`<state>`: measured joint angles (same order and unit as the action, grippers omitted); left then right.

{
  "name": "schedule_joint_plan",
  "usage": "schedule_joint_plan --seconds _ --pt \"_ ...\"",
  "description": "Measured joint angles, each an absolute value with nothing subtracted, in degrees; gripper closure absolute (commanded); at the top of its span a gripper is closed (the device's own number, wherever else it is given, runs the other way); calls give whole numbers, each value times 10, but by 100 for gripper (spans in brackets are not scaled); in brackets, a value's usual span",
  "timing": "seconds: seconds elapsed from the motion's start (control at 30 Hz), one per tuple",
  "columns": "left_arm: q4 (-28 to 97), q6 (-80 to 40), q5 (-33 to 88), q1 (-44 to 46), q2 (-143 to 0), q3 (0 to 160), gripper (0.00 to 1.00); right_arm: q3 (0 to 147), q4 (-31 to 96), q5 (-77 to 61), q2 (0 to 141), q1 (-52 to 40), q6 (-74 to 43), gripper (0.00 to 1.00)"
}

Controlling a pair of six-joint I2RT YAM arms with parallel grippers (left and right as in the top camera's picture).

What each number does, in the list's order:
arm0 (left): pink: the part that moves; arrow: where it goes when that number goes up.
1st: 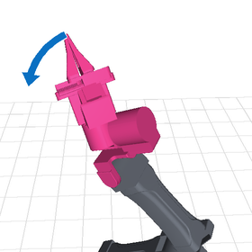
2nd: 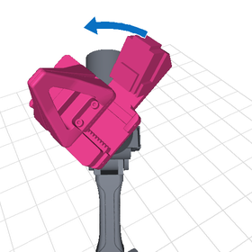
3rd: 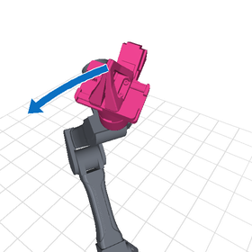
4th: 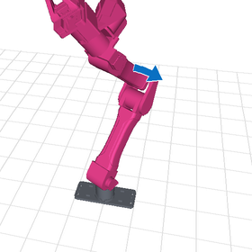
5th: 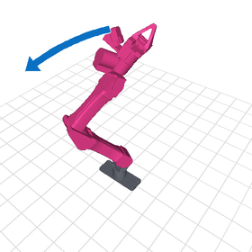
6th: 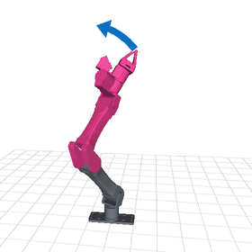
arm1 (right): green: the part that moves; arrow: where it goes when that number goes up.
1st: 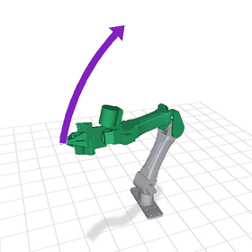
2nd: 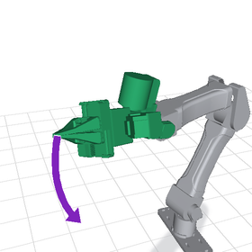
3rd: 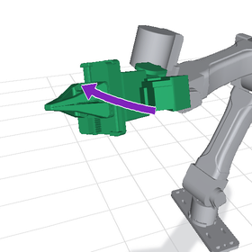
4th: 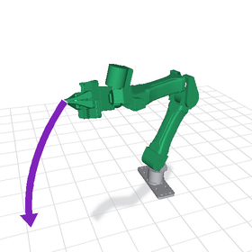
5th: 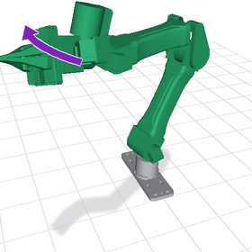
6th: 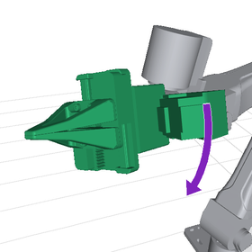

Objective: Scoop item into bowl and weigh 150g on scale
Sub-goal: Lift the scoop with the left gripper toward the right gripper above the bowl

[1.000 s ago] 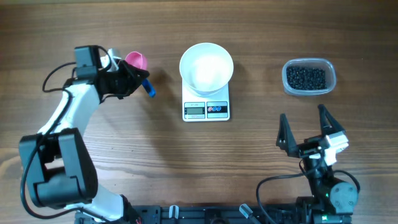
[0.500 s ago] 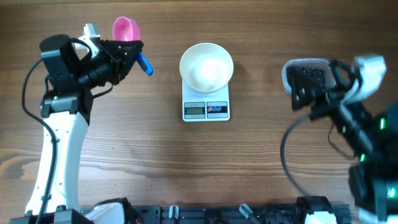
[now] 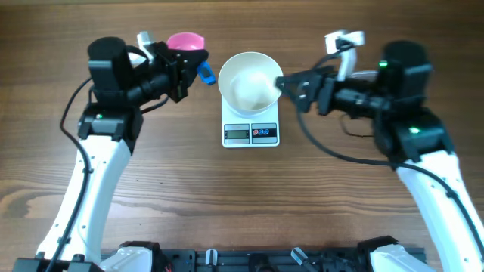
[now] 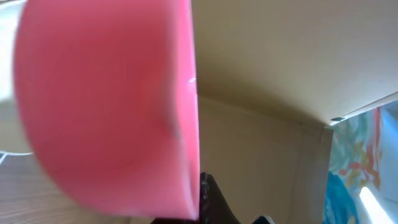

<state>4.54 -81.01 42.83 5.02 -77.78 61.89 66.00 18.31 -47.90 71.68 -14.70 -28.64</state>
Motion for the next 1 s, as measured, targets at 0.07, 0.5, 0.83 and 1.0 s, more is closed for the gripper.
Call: schedule_joint_plan --seconds 0.07,0.5,0.83,1.0 --pt "42 -817 406 71 -778 619 96 660 167 -444 725 -193 -312 24" --pt "-98 -745 296 139 -778 619 96 661 22 -315 801 -298 -671 47" --pt "-189 -735 344 143 -780 619 96 661 -115 -321 806 -299 -792 52" --pt "-247 -735 366 143 -780 619 96 661 -152 -321 807 -298 -815 65"
